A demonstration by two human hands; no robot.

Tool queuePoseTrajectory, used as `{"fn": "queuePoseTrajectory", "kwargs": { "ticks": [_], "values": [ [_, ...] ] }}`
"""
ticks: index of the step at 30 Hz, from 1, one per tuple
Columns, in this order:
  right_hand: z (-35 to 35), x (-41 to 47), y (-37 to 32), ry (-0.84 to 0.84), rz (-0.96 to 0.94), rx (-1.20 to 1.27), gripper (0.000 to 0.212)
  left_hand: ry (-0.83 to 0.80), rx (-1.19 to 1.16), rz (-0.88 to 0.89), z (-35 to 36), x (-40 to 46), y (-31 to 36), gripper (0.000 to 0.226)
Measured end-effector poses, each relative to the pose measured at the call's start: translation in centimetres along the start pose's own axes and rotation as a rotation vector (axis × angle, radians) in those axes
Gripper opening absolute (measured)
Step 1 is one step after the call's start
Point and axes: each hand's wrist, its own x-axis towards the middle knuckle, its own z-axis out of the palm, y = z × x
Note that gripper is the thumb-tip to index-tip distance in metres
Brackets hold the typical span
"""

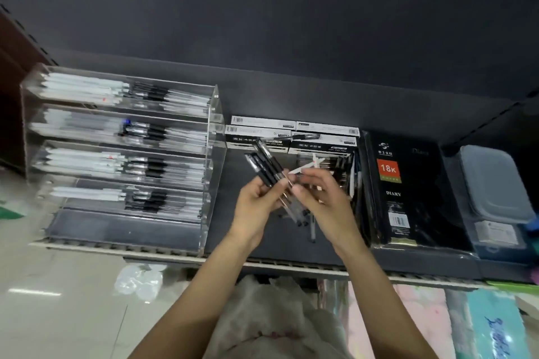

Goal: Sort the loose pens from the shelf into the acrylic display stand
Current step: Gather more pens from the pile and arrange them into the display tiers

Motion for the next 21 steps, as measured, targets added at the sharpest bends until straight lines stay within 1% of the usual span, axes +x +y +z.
{"fn": "queuePoseTrajectory", "kwargs": {
  "ticks": [4,8,10,13,15,18,20,21],
  "values": [
    [2.4,-1.8,0.9,-0.127,-0.006,0.030,0.015,0.224,-0.166,0.146,-1.0,-1.5,0.6,0.020],
    [6.2,-2.0,1.0,-0.246,0.085,0.201,0.027,0.409,-0.178,0.221,-3.0,-3.5,0.6,0.025],
    [8.3,-2.3,0.9,-0.284,0.105,0.187,0.028,0.476,-0.149,0.243,-4.5,-4.3,0.8,0.021],
    [11.6,-2.9,0.8,-0.298,0.115,0.092,0.033,0.544,-0.072,0.252,-6.9,-5.4,1.3,0.018],
    [13.9,-3.1,0.5,-0.294,0.105,0.042,0.028,0.559,-0.036,0.247,-8.8,-6.0,1.9,0.022],
    [17.2,-3.7,-0.3,-0.270,0.064,-0.084,0.021,0.491,-0.102,0.211,-12.3,-6.4,3.2,0.017],
    [18.8,-4.6,-0.6,-0.194,0.009,-0.178,0.017,0.411,-0.175,0.176,-14.7,-6.6,4.1,0.021],
    [19.4,-5.2,-0.6,-0.125,-0.037,-0.227,0.016,0.358,-0.194,0.158,-15.6,-6.7,4.5,0.022]
  ]
}}
